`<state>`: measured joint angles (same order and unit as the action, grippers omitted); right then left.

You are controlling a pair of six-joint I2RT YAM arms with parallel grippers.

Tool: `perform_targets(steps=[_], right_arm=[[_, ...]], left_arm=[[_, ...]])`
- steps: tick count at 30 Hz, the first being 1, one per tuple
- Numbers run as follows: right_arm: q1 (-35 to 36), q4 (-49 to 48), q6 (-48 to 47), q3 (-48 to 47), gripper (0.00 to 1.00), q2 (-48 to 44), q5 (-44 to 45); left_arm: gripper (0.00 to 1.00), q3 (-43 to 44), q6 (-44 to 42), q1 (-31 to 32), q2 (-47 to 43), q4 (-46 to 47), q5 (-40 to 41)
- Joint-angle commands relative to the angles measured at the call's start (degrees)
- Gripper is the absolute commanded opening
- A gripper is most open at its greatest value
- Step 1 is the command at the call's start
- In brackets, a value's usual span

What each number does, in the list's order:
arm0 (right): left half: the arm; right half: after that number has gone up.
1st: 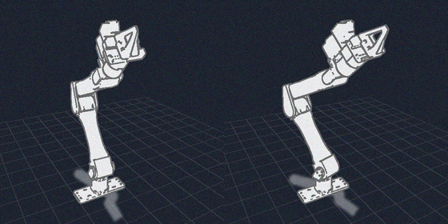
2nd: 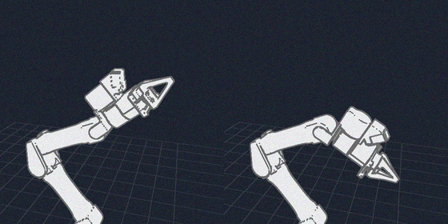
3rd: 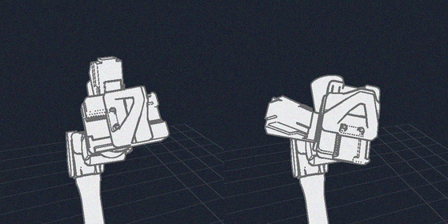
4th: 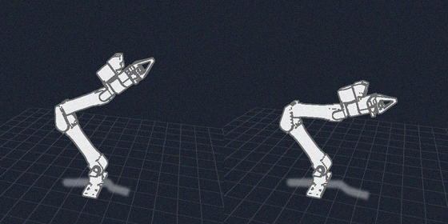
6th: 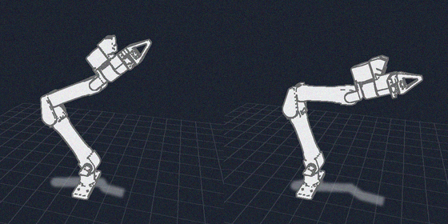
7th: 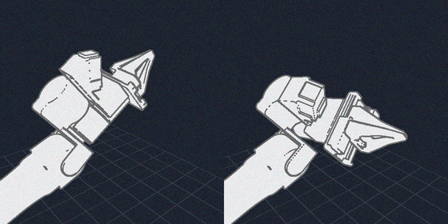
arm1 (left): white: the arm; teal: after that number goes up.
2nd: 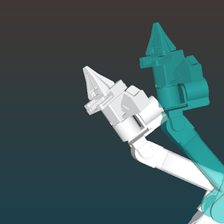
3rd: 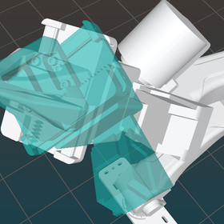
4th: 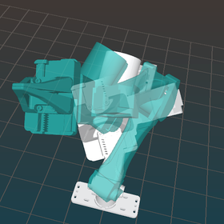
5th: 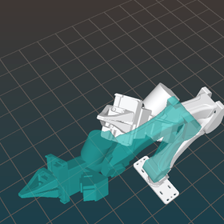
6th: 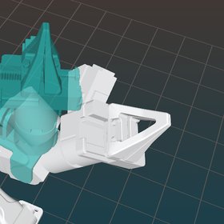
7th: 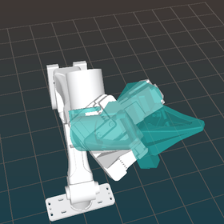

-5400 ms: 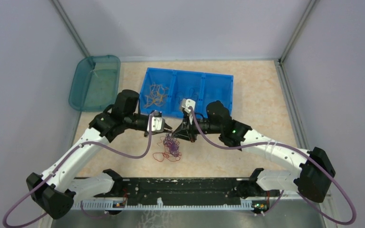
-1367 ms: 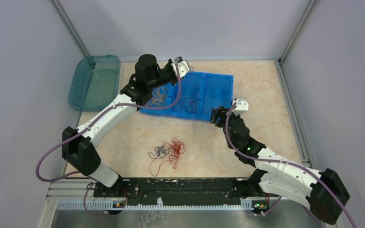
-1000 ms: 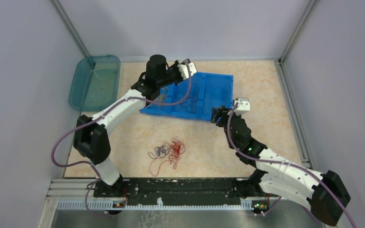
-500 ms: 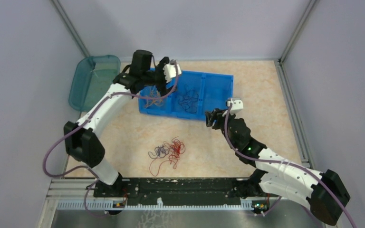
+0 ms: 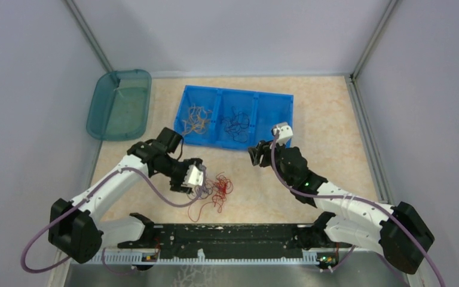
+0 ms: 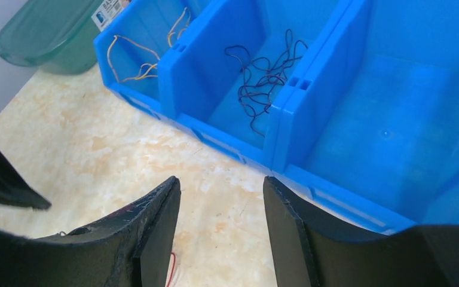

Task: Untangle the cables

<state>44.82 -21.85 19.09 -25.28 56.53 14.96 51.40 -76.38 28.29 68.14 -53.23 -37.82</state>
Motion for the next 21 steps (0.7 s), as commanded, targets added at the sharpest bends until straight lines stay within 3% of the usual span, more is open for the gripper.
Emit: perform_targets(steps=[1, 5, 12, 21], right_arm=[[-0.3, -5.2, -0.3, -2.9, 0.53, 0.2, -2.5], [-0.3, -5.2, -0.2, -2.9, 0.51, 0.4, -2.7], [-0.3, -4.9, -0.9, -3.4, 0.47, 0.1, -2.8], [-0.3, -4.2, -0.7, -3.9, 0.42, -0.3, -3.0]], left_arm=[[0.71, -4.0, -15.7, 4.2, -2.4, -3.1, 1.5], [0.65, -6.6, -18.1, 7.5, -2.9, 1.8, 2.7], [0.56, -9.9, -29.9, 8.7, -1.2, 3.7, 9.9], [0.5, -10.8, -32.9, 9.2, 0.2, 7.7, 11.3]])
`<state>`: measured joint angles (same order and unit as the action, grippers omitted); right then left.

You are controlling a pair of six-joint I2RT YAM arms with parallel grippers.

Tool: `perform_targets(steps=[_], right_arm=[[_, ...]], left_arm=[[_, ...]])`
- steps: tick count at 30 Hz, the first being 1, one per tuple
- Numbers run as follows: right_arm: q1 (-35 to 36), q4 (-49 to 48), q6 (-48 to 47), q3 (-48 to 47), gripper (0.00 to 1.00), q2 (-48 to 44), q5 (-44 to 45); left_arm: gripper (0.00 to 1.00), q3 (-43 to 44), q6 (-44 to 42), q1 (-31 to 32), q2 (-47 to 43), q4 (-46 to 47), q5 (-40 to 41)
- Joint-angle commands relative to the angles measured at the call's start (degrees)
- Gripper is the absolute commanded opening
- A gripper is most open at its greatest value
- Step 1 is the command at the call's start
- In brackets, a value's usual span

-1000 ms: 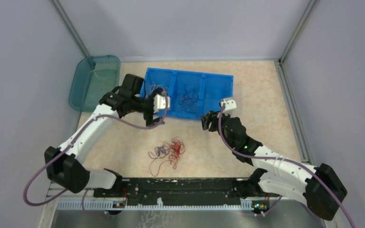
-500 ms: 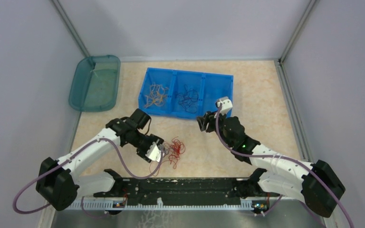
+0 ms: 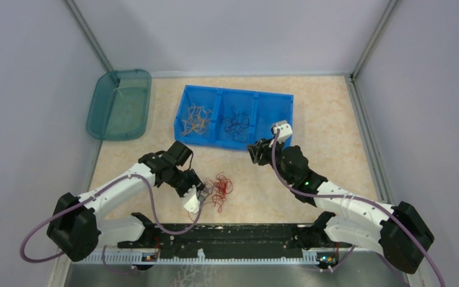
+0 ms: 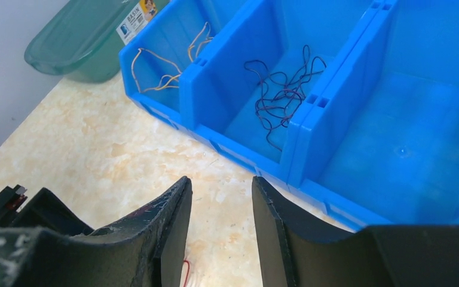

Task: Untangle the cables

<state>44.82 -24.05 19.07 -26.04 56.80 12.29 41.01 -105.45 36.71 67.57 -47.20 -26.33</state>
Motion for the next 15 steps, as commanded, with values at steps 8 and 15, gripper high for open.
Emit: perform_targets(steps=[8, 15], right_arm=[[-0.3, -1.5, 0.4, -3.2, 0.4, -0.2, 0.9], [-0.3, -2.0, 0.8, -3.0, 0.39, 0.4, 0.4]], left_arm=[[0.41, -2.0, -4.8, 2.5, 1.6, 2.3, 0.0], [0.15, -2.1, -4.8, 2.8, 1.5, 4.7, 1.2]])
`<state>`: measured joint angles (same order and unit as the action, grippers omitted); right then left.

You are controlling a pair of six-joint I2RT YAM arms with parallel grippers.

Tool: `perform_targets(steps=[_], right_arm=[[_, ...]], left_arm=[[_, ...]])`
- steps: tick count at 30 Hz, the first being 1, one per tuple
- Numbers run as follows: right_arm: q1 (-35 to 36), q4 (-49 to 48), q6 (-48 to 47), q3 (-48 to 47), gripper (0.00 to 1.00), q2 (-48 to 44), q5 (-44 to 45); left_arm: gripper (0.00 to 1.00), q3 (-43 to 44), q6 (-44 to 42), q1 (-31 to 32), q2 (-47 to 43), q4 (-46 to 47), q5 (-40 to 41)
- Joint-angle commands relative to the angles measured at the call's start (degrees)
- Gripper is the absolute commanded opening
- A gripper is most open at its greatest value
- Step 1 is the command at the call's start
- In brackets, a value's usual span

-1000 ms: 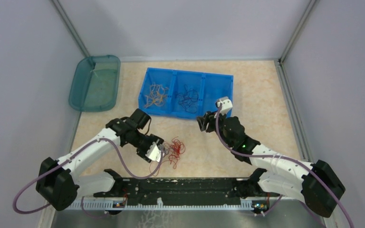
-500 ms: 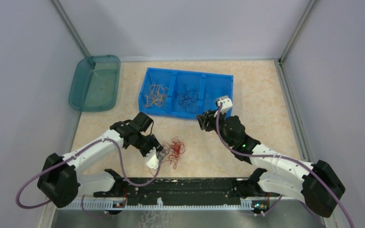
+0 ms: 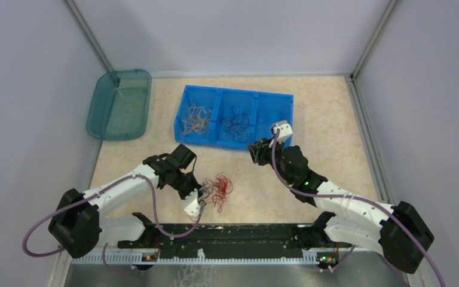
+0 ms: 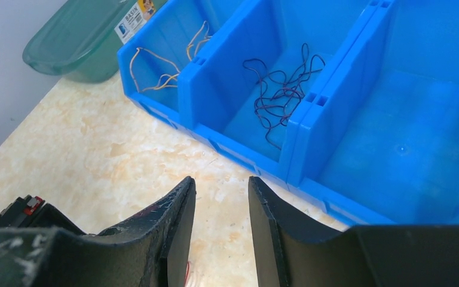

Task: Untangle the cables

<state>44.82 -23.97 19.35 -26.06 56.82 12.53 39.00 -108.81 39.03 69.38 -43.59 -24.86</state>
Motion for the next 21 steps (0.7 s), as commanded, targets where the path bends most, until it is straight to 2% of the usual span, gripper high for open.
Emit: perform_targets(steps=[1, 2, 3, 6, 9, 12, 15, 21], right_arm=[[-0.3, -2.4, 0.5, -2.9, 0.39, 0.4, -0.2], [-0.3, -2.8, 0.6, -2.7, 0.39, 0.3, -0.6], [-0.3, -3.7, 0.7, -2.3, 0.4, 0.0, -1.1], [-0.3, -8.6, 0.3, -0.6, 0.45, -1.2, -3.8], [-0.3, -11.7, -1.2, -0.8, 0.51, -0.9, -10.0], [-0.2, -15.3, -1.5, -1.4, 0.54, 0.1, -17.8], [0.8, -18.7, -1.5, -2.0, 0.57, 1.1, -23.9], [7.3, -21.7, -5.4, -5.0, 0.65, 3.1, -29.1]], left_arm=[[0.07, 0.0, -0.8, 0.5, -1.1, 1.4, -0.3], [0.01, 0.1, 0.0, 0.4, -1.9, 1.8, -0.2], [0.0, 0.4, 1.1, 0.4, -2.9, 2.0, -0.2], [0.0, 3.7, 5.7, 0.5, -5.5, -0.5, -1.4], [0.0, 9.7, 12.2, 0.5, -7.1, -6.9, -3.8], [0.0, 16.9, 24.3, 0.5, -7.2, -11.2, -7.8], [0.0, 24.1, 31.7, 0.5, -5.7, -16.4, -11.0], [0.0, 32.6, 43.2, 0.5, -5.4, -17.2, -16.1]])
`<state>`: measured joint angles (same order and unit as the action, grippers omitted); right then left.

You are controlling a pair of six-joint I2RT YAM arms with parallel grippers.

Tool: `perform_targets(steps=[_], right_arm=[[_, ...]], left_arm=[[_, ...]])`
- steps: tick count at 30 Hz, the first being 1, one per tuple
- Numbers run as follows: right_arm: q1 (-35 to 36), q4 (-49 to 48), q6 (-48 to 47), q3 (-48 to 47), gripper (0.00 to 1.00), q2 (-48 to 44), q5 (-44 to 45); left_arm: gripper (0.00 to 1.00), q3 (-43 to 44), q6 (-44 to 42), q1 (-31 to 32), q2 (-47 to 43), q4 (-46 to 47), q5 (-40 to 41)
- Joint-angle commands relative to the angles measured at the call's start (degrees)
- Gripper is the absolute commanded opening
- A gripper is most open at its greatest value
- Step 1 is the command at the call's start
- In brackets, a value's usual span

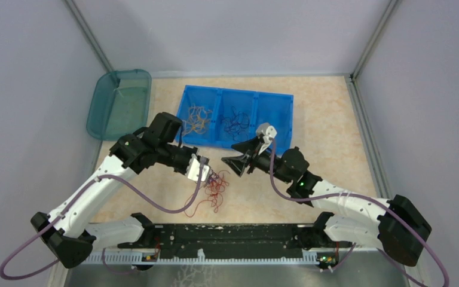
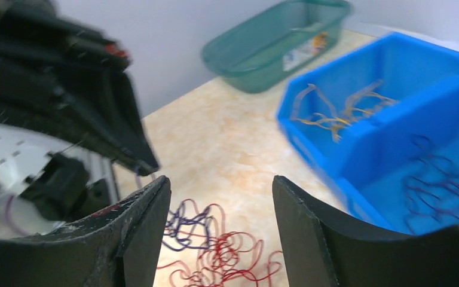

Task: Untangle the cables

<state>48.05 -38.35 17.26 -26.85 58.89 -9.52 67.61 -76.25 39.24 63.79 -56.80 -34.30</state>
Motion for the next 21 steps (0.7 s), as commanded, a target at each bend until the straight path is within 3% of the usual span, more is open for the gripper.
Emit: perform_targets(steps=[1, 21], right_arm=[[5.0, -8.7, -3.2, -4.3, 0.66, 1.3, -7.6], [9.0, -13.1, -1.2, -10.4, 0.59, 11.8, -4.8]], left_arm=[[0.0, 5.0, 12.2, 0.3, 0.1, -3.4, -7.3], [0.0, 20.1, 31.3, 0.3, 2.8, 1.7, -18.2]])
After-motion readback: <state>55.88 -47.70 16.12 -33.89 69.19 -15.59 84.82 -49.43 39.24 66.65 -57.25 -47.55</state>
